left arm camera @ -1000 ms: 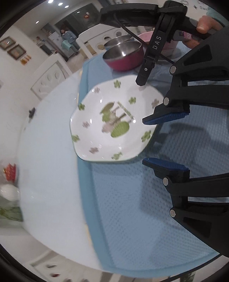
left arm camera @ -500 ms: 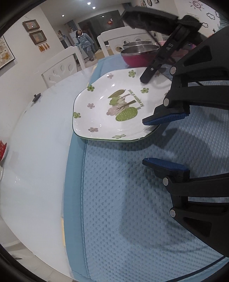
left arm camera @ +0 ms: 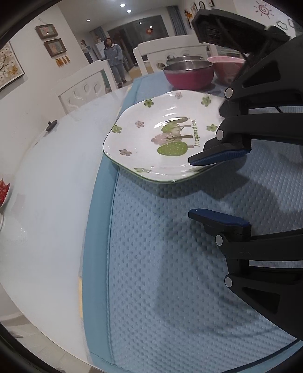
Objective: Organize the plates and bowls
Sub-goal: 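Grasp the rim of the smaller hexagonal forest plate with the left gripper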
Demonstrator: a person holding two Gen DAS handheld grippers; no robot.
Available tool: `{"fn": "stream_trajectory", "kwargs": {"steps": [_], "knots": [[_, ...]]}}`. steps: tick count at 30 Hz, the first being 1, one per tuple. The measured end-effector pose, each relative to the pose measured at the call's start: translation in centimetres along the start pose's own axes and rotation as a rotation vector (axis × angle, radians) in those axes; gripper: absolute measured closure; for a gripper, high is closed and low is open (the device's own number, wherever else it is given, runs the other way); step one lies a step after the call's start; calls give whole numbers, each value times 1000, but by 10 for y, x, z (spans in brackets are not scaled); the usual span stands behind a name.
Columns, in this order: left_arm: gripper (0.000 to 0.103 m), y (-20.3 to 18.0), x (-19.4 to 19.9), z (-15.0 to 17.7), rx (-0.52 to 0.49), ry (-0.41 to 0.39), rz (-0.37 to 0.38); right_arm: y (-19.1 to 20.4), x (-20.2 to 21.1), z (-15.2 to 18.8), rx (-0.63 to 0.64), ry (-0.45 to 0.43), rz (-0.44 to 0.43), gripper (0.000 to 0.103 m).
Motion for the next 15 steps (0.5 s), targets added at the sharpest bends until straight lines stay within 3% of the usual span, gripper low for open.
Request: {"fn": "stream_trajectory", "kwargs": {"steps": [5, 15], "knots": [[68, -7, -13, -5, -5, 13, 39, -12, -4, -21, 26, 6, -8, 66], [67, -18, -26, -25, -42, -7, 110, -6, -13, -49, 112, -87, -44, 65]]}}
Point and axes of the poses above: each gripper's, at about its wrist camera, not at the fingertips, and x roughly against the way its jaws point, y to its left, z to its underside, the point moved 3 cm from there along -x, roughly the way its jaws point, and after that the axes turned 10 degrees about y, right-handed, at the moved point
